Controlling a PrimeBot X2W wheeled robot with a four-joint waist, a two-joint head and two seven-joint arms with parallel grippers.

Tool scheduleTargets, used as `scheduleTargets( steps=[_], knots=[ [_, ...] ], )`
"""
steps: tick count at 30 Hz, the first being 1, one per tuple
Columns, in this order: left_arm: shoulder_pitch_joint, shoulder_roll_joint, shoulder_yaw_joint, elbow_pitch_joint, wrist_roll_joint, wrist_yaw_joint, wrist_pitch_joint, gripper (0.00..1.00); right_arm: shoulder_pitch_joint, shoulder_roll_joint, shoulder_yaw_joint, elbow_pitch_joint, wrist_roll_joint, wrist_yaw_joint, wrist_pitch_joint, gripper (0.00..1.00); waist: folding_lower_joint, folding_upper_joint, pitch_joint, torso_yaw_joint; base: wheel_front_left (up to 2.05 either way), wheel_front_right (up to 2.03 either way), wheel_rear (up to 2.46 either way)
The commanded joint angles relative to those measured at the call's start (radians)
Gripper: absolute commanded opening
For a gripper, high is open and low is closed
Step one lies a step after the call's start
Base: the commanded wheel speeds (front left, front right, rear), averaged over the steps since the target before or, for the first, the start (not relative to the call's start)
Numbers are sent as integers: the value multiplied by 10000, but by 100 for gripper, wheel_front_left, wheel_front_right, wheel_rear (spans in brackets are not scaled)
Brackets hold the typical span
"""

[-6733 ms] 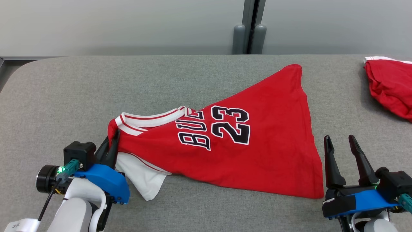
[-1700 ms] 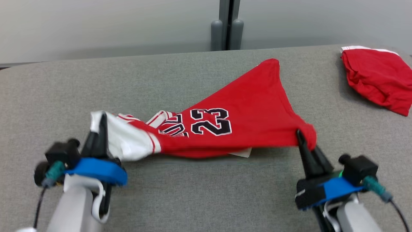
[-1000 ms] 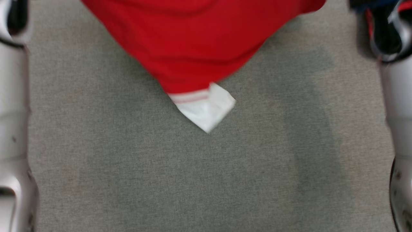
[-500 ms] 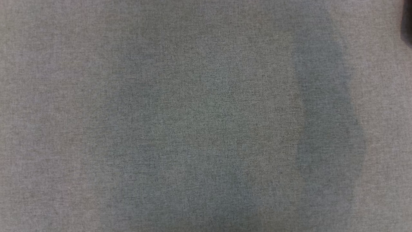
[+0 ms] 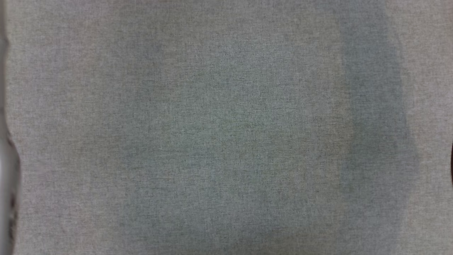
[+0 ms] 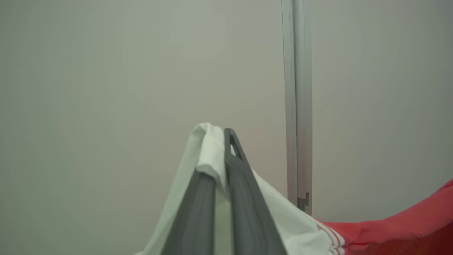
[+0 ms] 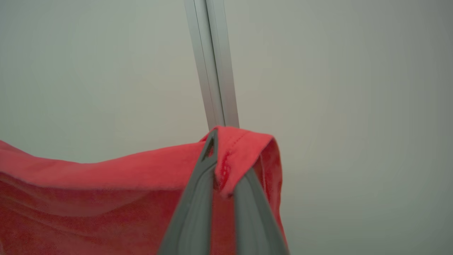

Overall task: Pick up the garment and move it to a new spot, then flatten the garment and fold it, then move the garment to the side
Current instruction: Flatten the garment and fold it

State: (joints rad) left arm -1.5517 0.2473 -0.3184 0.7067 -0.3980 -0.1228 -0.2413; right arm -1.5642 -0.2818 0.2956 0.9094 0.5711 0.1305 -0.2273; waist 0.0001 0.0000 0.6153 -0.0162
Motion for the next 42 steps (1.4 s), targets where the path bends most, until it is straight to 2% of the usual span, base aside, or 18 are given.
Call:
scheduleTargets(
  steps=[1, 8, 14, 20, 26, 31, 42],
  knots=[
    [239, 57, 60, -112, -31, 56, -78, 0, 210, -24, 46, -43, 95, 6, -92, 0, -1, 0, -19, -3, 0, 0, 0],
    [3699, 272, 487, -1903, -284, 611, -233, 0, 2847, 70, 566, -941, 661, 6, -370, 0, -1, 0, -566, -125, 0, 0, 0],
    [7264, 246, 973, -4134, -459, 1260, -243, 0, 5775, 36, 257, -2474, 815, 6, -379, 0, -1, 0, -1296, -132, 0, 0, 0],
    [10546, 49, 985, -5650, -525, 1779, -245, 0, 8600, 67, 18, -3630, 926, 6, -384, 0, -1, 0, -2117, -76, 0, 0, 0],
    [12917, -490, 935, -6389, -856, 2056, -246, 0, 10913, 175, -345, -4054, 1190, 6, -337, 0, -1, 0, -3069, 133, 0, 0, 0],
    [14345, -802, 731, -6465, -920, 2108, -247, 0, 12566, 357, -879, -4375, 982, 6, -233, 0, -1, 0, -3814, 349, 0, 0, 0],
    [16570, -532, 594, -6711, -1096, 2244, -76, 0, 15464, 1002, -2013, -6162, 51, 5, 879, 0, -1, 0, -4813, 586, 0, 0, 0]
  ],
)
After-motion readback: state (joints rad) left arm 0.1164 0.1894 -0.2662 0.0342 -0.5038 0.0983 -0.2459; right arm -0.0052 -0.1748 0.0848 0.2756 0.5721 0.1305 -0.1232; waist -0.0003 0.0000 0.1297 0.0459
